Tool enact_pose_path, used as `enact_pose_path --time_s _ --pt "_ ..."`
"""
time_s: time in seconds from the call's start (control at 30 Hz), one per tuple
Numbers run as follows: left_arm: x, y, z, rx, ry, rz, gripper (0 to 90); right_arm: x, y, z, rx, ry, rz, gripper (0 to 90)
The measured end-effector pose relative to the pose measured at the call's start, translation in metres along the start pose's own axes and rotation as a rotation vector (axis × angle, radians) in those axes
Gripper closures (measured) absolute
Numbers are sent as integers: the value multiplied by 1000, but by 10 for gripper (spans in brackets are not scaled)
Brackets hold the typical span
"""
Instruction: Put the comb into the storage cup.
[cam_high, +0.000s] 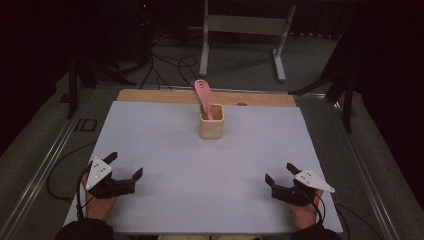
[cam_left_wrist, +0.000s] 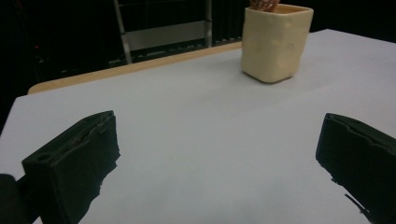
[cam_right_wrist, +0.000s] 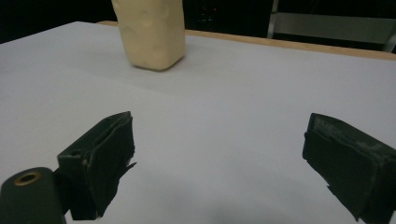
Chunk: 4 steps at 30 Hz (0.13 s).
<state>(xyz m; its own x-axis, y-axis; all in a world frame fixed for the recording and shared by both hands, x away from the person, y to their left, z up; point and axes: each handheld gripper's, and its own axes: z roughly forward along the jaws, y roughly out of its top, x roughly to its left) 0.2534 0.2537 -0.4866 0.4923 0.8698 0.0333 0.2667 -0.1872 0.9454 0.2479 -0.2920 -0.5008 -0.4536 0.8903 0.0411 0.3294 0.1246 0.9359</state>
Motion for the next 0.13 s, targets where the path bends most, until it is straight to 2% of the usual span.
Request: enact_pose_path --time_s 0.13 --pt "-3 0 3 15 -5 14 0 3 1 3 6 12 -14 89"
